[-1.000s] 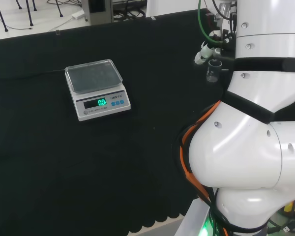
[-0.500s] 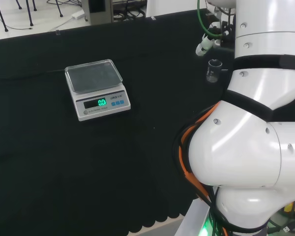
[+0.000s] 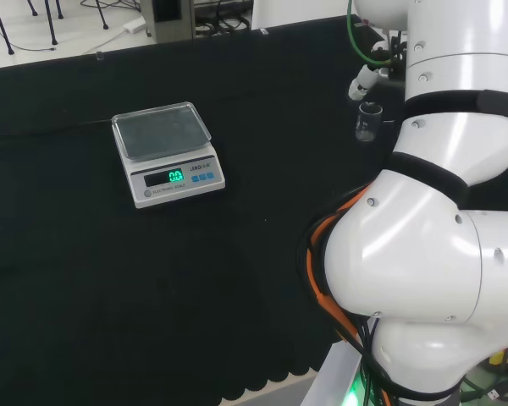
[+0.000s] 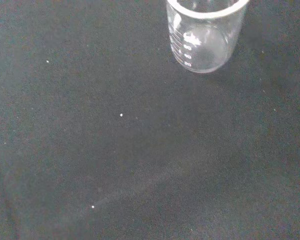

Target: Pick up the beaker.

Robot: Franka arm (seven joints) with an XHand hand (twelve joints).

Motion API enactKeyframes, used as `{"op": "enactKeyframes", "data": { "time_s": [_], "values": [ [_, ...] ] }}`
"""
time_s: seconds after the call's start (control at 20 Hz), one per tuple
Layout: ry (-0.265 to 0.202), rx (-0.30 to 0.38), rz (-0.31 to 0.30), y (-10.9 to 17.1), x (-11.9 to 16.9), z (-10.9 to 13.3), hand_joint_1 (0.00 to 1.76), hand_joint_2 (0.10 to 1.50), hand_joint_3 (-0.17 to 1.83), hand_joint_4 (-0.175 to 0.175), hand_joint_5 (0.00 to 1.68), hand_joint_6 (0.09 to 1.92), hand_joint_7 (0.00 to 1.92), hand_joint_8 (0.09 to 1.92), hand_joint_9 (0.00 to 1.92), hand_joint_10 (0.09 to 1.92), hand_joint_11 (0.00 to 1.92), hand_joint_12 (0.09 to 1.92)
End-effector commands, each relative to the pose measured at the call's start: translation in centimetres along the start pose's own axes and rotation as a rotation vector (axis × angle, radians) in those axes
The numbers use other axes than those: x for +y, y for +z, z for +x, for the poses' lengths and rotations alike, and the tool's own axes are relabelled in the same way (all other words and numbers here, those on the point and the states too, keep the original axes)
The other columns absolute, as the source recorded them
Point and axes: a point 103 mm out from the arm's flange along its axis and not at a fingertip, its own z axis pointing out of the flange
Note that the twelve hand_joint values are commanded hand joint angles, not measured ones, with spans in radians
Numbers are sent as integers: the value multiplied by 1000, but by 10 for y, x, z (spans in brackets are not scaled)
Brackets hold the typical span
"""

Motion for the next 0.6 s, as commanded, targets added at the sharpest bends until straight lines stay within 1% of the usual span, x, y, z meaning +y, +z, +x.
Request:
{"op": "enactKeyframes", "data": {
  "time_s": [0.05,0.15,0.4,0.6],
  "values": [
    [-22,37,72,17,-2,-3,776,1000,-175,-26,313,87,32,703,38,901,100,1467],
    [-32,36,84,24,0,-1,762,976,-175,-24,295,87,22,704,49,910,139,1461],
    [-21,26,123,37,6,3,776,945,-175,-28,303,87,14,715,94,926,232,1441],
    [-20,6,122,46,9,8,823,941,-175,-30,317,87,18,721,129,924,274,1428]
  ]
}}
